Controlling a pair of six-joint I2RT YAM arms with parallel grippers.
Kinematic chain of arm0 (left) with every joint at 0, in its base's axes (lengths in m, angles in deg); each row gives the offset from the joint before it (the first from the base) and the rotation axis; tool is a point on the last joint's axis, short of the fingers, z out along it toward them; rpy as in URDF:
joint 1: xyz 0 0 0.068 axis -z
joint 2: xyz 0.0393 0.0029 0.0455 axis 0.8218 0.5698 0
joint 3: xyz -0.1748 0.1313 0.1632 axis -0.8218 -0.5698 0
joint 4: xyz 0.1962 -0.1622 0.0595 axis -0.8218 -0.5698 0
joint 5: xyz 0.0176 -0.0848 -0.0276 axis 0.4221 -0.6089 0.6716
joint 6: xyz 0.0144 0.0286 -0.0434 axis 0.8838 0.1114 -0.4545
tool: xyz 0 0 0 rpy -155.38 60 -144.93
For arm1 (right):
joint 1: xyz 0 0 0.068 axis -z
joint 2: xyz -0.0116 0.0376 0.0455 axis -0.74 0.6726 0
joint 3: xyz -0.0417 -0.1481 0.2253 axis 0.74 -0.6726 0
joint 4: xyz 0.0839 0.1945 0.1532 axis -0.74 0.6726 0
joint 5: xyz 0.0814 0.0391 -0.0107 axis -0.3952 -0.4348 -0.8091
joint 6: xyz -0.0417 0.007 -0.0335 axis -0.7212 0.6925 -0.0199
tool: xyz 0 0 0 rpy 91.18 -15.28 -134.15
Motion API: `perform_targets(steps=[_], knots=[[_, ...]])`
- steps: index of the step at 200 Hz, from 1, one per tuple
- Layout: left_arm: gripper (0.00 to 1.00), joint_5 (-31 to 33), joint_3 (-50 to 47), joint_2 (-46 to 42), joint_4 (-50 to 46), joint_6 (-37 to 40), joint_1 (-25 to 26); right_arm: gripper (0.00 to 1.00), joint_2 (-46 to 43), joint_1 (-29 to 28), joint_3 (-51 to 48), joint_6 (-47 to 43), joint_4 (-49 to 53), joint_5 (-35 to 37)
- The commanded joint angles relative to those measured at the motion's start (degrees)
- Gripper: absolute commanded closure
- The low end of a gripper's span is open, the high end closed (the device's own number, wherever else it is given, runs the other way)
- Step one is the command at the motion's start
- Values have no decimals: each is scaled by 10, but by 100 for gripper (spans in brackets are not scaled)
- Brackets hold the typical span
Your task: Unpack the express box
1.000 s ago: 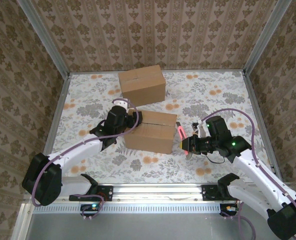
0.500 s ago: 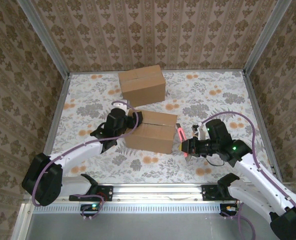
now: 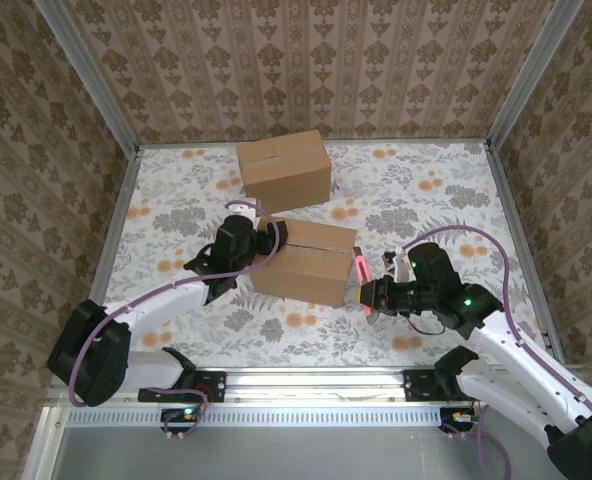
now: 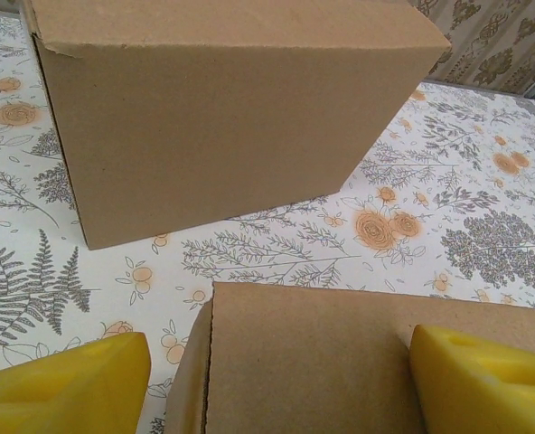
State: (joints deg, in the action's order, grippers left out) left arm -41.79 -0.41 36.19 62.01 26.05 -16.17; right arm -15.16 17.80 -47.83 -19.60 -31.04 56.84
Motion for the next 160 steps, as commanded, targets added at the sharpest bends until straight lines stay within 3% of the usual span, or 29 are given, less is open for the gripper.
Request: perform_targets(steps=[1, 160], knots=[[25, -13, -50, 64, -161, -9, 12, 100, -9, -24, -13, 10, -13, -32], [25, -8, -49, 66, -164, -8, 12, 100, -49, -97, -32, 72, -32, 21]])
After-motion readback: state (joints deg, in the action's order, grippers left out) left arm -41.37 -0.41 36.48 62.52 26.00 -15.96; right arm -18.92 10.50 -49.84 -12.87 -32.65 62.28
